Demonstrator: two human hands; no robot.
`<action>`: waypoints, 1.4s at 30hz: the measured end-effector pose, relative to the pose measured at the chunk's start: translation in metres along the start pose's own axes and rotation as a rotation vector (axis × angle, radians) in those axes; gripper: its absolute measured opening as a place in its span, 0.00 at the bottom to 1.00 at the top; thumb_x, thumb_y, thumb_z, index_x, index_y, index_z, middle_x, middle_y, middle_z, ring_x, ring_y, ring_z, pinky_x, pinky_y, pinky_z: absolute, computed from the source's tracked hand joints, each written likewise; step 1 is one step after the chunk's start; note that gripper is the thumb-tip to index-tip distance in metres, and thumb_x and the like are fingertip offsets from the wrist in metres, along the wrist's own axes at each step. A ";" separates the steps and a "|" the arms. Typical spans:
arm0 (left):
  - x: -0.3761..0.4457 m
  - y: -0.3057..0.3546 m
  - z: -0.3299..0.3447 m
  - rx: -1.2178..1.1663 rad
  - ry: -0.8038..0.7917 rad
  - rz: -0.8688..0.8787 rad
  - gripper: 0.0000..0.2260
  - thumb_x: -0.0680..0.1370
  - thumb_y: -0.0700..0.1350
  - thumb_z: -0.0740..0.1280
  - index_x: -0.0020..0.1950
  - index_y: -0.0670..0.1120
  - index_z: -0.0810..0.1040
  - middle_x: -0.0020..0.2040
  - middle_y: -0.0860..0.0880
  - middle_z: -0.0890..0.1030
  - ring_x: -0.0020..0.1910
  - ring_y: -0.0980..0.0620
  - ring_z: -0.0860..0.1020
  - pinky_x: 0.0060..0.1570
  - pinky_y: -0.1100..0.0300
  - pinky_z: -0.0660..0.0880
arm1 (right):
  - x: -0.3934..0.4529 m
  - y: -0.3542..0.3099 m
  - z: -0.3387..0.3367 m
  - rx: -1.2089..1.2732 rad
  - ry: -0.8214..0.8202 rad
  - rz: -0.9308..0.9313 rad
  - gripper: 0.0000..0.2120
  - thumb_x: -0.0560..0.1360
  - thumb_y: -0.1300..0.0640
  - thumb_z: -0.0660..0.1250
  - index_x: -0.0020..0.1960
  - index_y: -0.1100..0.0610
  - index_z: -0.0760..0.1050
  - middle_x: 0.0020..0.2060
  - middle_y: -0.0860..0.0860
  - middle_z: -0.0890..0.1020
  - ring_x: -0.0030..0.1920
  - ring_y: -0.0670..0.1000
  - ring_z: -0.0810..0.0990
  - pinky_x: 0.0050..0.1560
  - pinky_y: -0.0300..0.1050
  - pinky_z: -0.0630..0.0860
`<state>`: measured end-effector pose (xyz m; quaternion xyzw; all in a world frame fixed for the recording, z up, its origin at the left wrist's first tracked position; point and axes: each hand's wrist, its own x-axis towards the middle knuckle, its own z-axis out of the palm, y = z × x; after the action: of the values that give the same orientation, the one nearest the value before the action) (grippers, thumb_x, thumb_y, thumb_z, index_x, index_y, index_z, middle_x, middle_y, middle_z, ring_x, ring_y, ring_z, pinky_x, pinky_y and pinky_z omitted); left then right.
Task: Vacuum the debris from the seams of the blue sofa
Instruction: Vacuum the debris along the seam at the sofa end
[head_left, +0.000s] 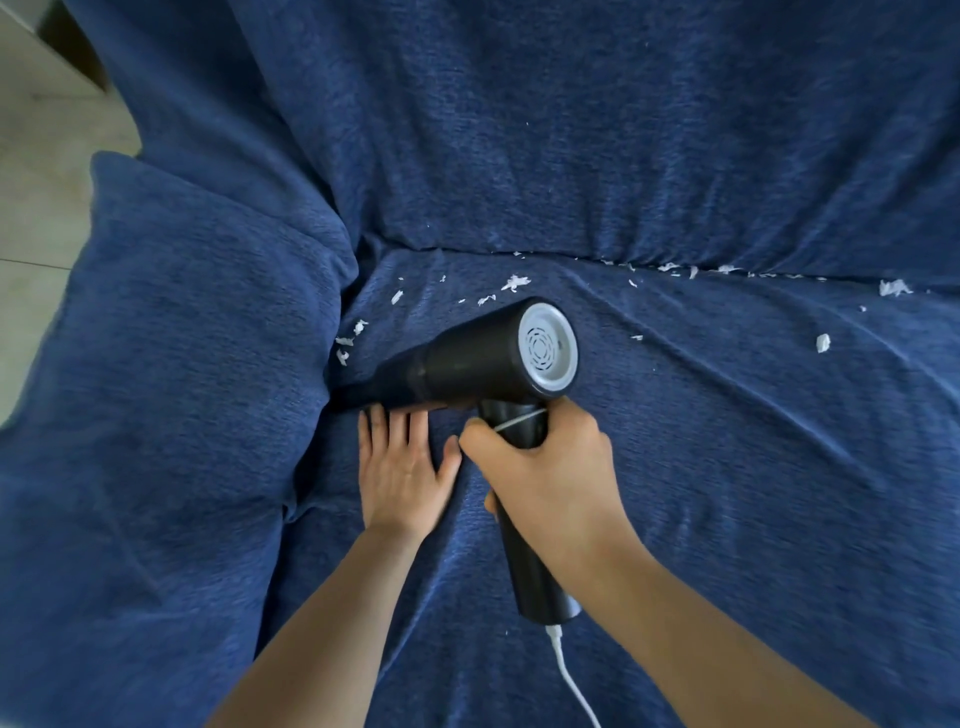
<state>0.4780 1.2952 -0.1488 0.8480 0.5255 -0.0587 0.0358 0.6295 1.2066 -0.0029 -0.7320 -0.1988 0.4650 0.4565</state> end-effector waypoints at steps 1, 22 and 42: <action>0.000 0.000 0.002 -0.001 -0.001 0.003 0.29 0.76 0.57 0.47 0.73 0.44 0.62 0.72 0.41 0.66 0.75 0.37 0.58 0.75 0.42 0.50 | 0.002 0.000 0.002 0.009 0.014 -0.010 0.10 0.66 0.47 0.72 0.35 0.50 0.73 0.25 0.46 0.78 0.35 0.54 0.85 0.39 0.51 0.83; 0.001 -0.003 0.006 -0.018 0.036 0.039 0.33 0.77 0.58 0.51 0.79 0.45 0.50 0.77 0.42 0.58 0.77 0.39 0.52 0.74 0.41 0.53 | 0.011 -0.012 0.009 0.028 0.070 -0.012 0.12 0.62 0.44 0.69 0.35 0.51 0.72 0.24 0.45 0.77 0.33 0.48 0.81 0.35 0.39 0.73; 0.016 -0.011 -0.008 -0.112 0.002 0.057 0.34 0.77 0.62 0.51 0.78 0.45 0.52 0.80 0.46 0.48 0.78 0.47 0.44 0.76 0.44 0.48 | 0.027 -0.028 -0.013 0.107 0.165 0.007 0.11 0.68 0.50 0.72 0.35 0.58 0.75 0.29 0.57 0.82 0.33 0.55 0.83 0.39 0.51 0.81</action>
<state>0.4753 1.3150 -0.1432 0.8594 0.5036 -0.0273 0.0842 0.6575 1.2344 0.0095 -0.7432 -0.1325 0.4146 0.5082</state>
